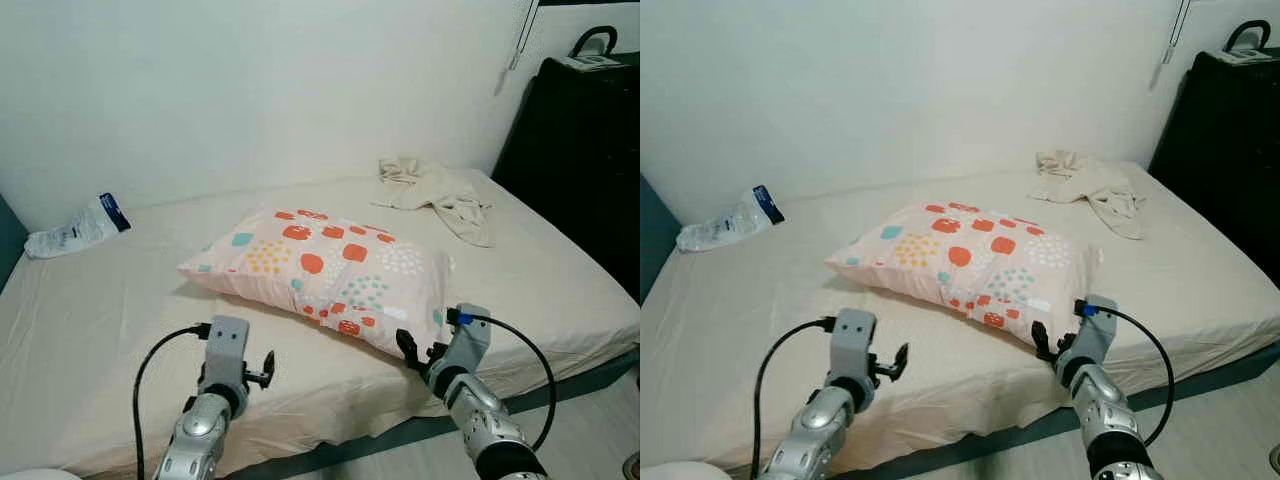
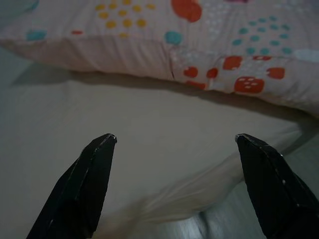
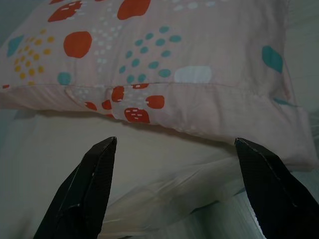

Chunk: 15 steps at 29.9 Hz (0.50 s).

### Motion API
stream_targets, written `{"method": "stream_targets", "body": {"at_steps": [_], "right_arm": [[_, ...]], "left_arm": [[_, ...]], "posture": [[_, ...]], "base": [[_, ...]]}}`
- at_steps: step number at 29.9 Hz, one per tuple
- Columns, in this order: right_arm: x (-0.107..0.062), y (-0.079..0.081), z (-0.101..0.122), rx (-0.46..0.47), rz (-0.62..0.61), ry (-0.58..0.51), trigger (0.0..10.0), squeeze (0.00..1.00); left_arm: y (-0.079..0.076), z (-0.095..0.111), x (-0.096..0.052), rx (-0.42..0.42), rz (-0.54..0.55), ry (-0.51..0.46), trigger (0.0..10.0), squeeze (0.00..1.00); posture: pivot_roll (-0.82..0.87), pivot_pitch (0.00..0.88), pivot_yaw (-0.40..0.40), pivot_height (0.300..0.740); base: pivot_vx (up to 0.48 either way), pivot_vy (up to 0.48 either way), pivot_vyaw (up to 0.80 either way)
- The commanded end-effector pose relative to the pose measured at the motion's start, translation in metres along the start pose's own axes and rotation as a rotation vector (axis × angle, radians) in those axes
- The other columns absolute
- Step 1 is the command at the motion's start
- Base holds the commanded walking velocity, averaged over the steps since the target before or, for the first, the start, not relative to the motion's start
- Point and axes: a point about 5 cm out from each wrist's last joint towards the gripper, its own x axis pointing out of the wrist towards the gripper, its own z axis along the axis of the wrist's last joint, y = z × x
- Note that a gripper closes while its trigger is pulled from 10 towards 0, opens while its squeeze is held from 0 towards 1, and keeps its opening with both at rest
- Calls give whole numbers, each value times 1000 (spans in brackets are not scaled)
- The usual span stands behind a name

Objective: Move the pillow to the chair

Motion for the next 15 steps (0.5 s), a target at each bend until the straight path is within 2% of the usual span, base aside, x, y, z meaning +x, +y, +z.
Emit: {"method": "stream_targets", "body": {"at_steps": [1, 15], "right_arm": [[0, 2, -4, 3, 1, 12, 10000, 0], [0, 1, -4, 1, -2, 13, 10000, 0]], "left_arm": [[-1, -1, -2, 0, -4, -6, 10000, 0], [0, 0, -2, -8, -3, -8, 10000, 0]], "posture": [[-49, 32, 21, 740], [-52, 35, 19, 740]], "base": [[0, 0, 0], [0, 0, 0]]}}
